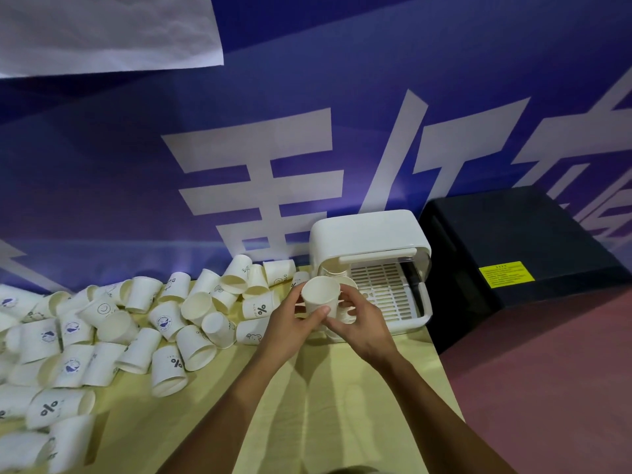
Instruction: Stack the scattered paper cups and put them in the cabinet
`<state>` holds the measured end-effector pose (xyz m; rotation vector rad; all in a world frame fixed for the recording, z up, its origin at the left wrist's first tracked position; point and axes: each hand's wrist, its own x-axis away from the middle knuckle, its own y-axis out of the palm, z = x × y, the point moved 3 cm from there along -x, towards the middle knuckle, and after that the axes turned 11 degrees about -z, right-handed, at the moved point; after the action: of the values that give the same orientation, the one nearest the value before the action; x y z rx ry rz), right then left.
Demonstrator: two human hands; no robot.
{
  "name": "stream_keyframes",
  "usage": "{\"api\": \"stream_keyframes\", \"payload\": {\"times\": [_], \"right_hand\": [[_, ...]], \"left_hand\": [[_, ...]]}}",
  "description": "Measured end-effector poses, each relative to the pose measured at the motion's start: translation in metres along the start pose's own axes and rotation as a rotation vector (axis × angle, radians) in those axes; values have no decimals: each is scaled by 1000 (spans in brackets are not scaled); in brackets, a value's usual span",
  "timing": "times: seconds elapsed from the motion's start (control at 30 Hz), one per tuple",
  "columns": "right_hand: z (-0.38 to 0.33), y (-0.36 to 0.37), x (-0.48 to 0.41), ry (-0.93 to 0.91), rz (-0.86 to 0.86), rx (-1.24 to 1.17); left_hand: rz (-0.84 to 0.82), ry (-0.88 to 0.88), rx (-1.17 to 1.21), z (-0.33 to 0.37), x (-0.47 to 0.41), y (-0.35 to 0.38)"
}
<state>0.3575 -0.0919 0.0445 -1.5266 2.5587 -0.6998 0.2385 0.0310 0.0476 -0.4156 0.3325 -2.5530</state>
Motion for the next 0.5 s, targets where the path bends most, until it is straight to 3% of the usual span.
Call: {"api": "stream_keyframes", "payload": {"times": [0.17, 0.33, 0.5], "right_hand": [[-4, -1, -1, -16, 23, -18], [-1, -15, -3, 29, 244, -25], [0, -23, -9, 26, 305, -27]], "left_hand": [[-17, 17, 8, 7, 1, 0], [-37, -20, 6, 1, -1, -2], [-24, -69, -26, -14, -5, -1]]}}
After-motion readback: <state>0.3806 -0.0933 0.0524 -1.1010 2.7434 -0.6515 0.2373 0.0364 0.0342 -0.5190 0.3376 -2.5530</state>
